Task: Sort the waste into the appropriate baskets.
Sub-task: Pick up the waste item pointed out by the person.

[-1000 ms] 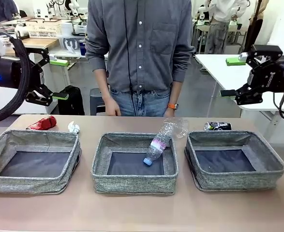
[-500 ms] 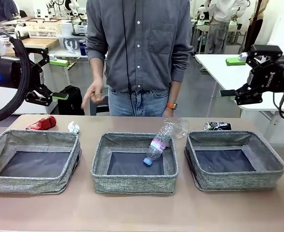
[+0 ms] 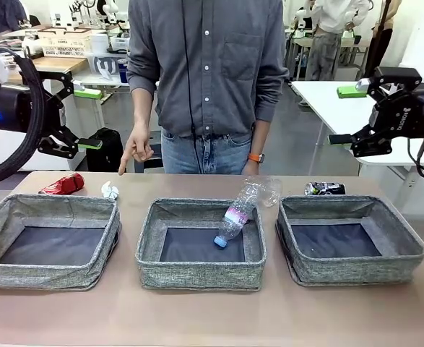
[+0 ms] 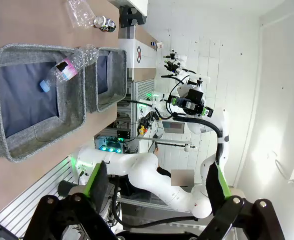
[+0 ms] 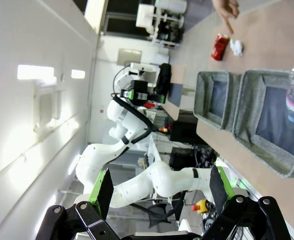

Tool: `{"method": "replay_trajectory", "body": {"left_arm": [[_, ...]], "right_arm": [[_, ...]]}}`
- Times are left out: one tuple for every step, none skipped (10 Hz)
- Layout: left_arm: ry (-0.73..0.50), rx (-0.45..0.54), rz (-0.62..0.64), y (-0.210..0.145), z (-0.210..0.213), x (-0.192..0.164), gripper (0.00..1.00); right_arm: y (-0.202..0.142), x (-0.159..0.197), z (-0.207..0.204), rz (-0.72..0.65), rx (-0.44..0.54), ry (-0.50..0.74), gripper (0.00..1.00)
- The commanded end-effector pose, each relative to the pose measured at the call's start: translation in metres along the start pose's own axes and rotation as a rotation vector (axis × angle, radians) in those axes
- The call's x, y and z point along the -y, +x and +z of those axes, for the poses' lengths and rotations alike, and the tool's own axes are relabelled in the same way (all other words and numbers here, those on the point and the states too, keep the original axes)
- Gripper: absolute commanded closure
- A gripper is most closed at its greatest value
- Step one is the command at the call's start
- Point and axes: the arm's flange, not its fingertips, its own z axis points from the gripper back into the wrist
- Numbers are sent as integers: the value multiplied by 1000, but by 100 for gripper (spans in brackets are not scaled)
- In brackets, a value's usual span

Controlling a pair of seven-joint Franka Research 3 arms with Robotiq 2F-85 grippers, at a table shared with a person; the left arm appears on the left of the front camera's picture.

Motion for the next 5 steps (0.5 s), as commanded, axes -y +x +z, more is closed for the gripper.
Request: {"method": "replay_trajectory", "body": {"left_arm": [[-22, 13, -9, 0, 1, 3, 0], [0, 0, 0, 0, 0, 0, 0], [382, 129, -108, 17, -8, -9, 0], [855, 112, -184, 44, -17, -25, 0], [1144, 200, -241, 65, -23, -38, 0]], "right_arm": [[3, -4, -2, -9, 7, 18, 0], [3, -4, -2, -9, 7, 18, 0], [3, -4, -2, -9, 7, 18, 0], [3, -4, -2, -9, 7, 18, 0], [3, -4, -2, -9, 7, 18, 0]]}}
